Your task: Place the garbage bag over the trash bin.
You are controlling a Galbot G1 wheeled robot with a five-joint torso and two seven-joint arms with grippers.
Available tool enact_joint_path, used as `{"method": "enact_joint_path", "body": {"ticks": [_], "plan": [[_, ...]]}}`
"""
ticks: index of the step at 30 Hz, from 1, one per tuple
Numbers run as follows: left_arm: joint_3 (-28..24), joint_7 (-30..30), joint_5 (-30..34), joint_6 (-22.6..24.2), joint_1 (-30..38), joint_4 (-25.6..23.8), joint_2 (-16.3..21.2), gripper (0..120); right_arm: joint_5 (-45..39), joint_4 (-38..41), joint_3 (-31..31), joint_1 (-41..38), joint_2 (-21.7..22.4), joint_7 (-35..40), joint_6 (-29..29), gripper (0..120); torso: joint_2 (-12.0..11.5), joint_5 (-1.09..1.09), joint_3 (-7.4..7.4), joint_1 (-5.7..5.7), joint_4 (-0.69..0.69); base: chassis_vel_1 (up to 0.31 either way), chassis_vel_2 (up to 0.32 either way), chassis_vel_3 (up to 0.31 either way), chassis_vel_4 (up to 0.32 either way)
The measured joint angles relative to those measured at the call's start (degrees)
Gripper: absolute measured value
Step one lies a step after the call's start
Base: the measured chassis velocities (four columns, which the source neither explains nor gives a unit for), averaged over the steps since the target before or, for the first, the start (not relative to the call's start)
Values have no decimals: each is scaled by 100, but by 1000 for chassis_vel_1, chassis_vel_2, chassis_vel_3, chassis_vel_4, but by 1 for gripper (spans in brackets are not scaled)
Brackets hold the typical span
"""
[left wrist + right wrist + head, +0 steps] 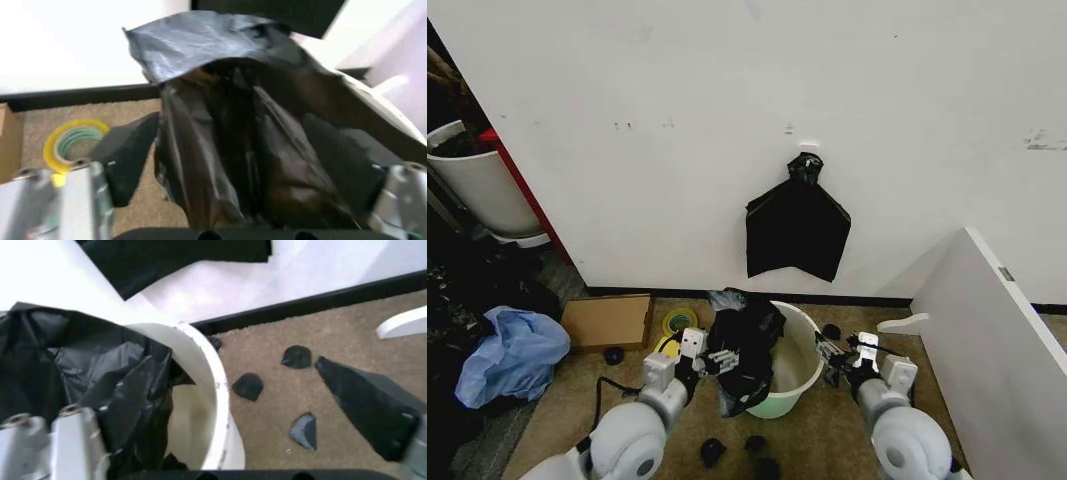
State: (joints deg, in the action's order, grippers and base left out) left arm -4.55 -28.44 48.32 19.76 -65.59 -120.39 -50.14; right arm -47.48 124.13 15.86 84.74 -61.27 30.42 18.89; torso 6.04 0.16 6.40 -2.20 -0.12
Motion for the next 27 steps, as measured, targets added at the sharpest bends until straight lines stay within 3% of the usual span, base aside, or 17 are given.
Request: {"method": "enact_joint_path", "body": {"ticks": [7, 18, 27], "plan": [[-217, -540, 545, 418, 636, 496, -397, 77, -40, 216, 259, 249, -14, -4, 33, 100, 0, 0, 0, 0, 1, 0, 0, 0, 0], [-298, -868, 960, 700, 928, 788, -685, 74, -43, 271, 294, 320, -44, 7, 43, 100, 0, 0, 0, 0, 1, 0, 0, 0, 0], [-351, -1224, 1506, 937, 1167, 1393, -1189, 54, -64, 282, 320, 346, -64, 30, 55, 100, 0, 0, 0, 0, 1, 0, 0, 0, 0]]}}
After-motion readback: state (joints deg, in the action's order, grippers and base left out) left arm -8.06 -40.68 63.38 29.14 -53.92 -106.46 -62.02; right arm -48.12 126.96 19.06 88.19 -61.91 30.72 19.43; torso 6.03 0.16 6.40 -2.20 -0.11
